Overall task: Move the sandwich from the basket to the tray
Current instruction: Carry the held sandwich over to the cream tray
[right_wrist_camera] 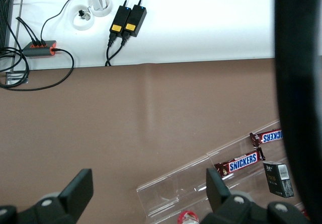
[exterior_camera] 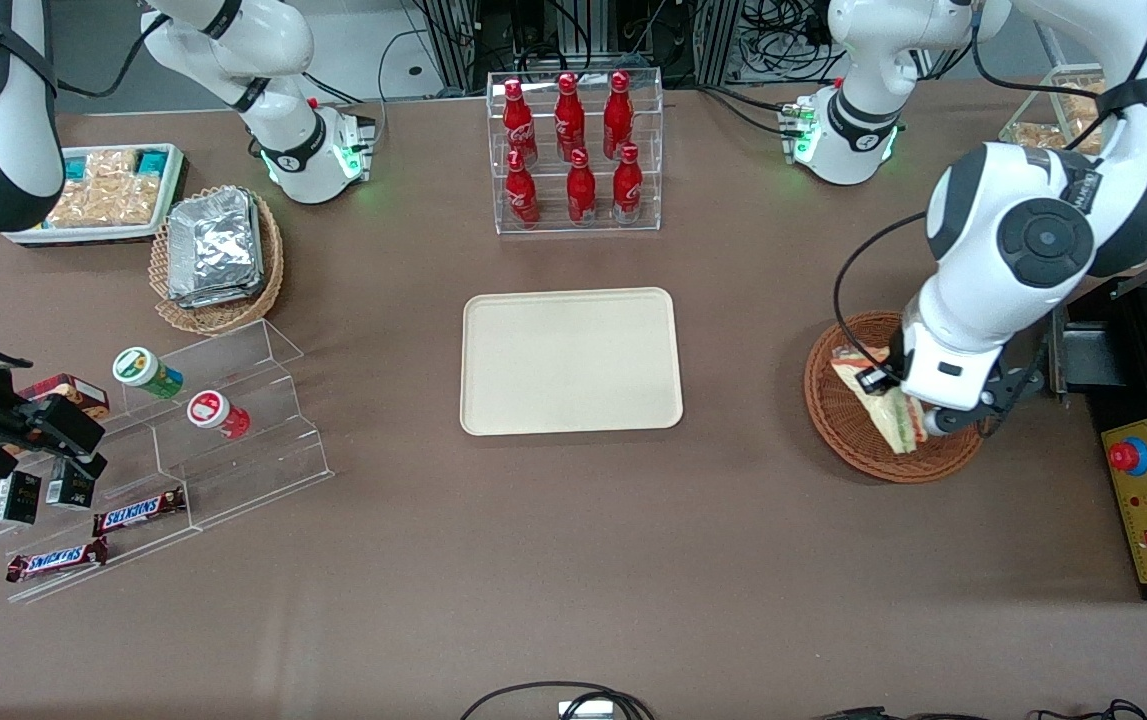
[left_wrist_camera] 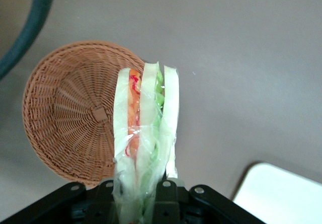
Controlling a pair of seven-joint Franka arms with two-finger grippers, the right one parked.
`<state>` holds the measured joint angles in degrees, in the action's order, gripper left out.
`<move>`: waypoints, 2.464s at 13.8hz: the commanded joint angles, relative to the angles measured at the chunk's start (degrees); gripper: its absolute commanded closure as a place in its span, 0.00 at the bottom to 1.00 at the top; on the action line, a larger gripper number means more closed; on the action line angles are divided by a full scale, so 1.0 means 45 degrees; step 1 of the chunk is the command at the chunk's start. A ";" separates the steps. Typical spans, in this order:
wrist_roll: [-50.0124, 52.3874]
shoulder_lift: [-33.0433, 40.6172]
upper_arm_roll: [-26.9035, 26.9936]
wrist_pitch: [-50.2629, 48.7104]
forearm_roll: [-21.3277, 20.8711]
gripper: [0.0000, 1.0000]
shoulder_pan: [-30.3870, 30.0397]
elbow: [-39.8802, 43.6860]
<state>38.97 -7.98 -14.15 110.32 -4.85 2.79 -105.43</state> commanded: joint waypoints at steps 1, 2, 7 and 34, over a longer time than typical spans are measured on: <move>-0.0340 -0.0082 -0.1108 -0.0941 0.0102 1.00 -0.0015 0.0812; -0.0321 -0.0083 -0.1518 -0.0961 0.0102 1.00 -0.0015 0.0793; -0.0340 -0.0375 -0.3238 -0.0864 0.0082 1.00 0.0005 0.0734; 0.4031 -0.6389 -0.3905 0.2183 -0.3956 0.88 0.4047 0.0754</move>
<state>53.88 -35.19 -32.13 119.93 -19.34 20.03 -103.27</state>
